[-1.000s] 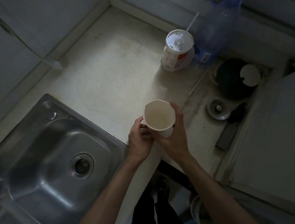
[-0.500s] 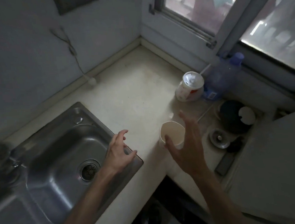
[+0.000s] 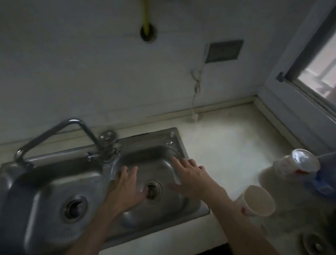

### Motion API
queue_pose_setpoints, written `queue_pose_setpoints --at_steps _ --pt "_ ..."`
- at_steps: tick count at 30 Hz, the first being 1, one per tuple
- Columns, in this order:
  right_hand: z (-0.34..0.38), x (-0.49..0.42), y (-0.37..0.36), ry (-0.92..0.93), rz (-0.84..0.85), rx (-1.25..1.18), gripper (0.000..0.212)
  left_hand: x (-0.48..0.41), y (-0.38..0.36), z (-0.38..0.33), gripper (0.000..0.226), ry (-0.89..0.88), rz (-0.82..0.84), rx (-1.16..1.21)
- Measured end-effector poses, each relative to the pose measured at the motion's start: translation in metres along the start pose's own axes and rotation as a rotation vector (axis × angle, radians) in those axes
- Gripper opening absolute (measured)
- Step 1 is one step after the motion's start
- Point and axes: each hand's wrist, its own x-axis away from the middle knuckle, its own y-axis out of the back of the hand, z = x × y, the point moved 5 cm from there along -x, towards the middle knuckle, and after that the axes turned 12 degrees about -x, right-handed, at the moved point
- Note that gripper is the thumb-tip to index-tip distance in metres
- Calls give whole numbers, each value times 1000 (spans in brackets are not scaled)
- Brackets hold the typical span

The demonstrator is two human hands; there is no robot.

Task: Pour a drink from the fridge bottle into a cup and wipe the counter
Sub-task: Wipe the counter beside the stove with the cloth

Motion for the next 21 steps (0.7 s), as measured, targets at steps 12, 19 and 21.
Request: queue_pose_setpoints --at_steps 12,19,21 --pt "95 3 -67 312 200 86 82 142 -30 99 72 396 -59 33" --pt "173 17 -114 483 280 161 84 223 -43 149 77 569 -146 37" --pt "195 20 -127 502 298 171 81 241 -50 164 79 603 -166 34"
